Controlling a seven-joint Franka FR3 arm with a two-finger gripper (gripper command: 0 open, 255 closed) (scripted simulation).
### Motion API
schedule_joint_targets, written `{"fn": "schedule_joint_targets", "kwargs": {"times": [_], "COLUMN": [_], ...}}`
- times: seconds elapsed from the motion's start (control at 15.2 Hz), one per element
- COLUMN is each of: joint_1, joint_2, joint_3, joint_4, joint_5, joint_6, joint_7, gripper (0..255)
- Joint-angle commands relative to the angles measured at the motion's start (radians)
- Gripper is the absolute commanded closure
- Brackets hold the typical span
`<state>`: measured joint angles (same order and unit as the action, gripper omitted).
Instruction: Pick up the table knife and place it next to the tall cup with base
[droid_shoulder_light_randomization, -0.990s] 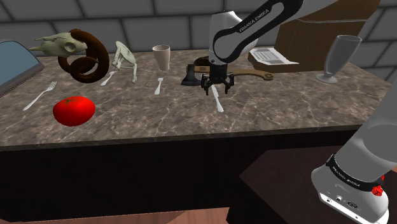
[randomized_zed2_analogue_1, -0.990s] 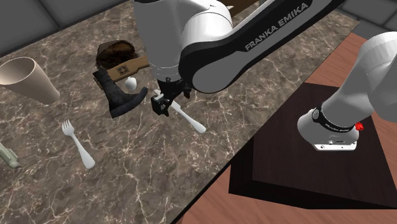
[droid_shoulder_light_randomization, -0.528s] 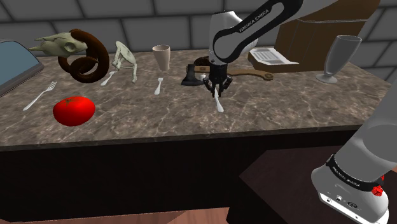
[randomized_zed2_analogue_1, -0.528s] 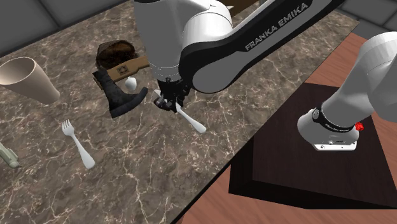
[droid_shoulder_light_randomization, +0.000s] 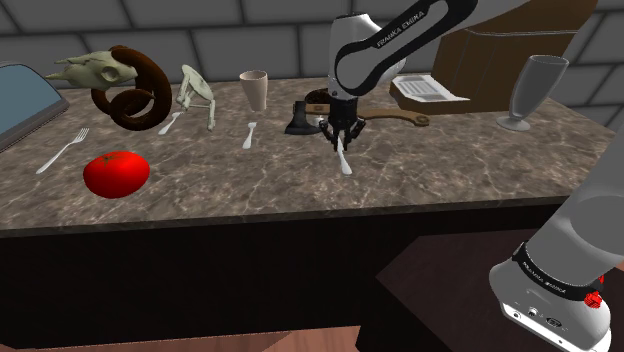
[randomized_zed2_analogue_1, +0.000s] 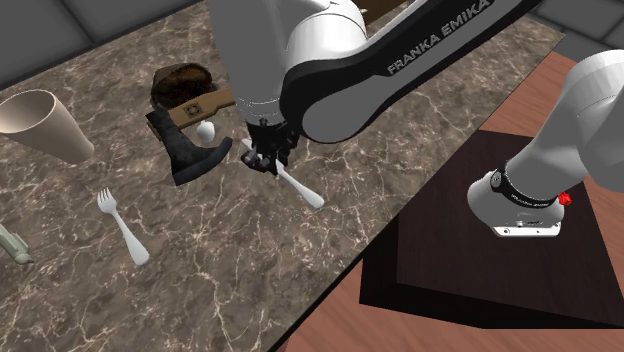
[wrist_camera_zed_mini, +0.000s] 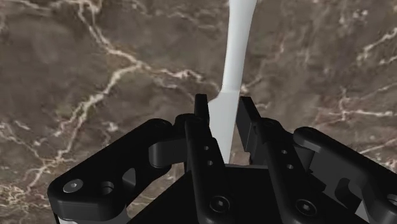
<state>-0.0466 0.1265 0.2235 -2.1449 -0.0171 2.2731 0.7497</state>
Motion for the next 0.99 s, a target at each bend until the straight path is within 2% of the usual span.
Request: {"fn": "schedule_joint_targets", "kwargs": {"times": [0.0,0.92], "joint_1": [-0.001,-0.004], "joint_2": [-0.014,-0.099], "joint_3": [0.001,0.002], "joint_4": [0.009,0.105], "joint_5": [0.004,0.027], "joint_6": [-0.022,-0.201], "joint_7": [-0.002,-0.017], "gripper": [255,255]}}
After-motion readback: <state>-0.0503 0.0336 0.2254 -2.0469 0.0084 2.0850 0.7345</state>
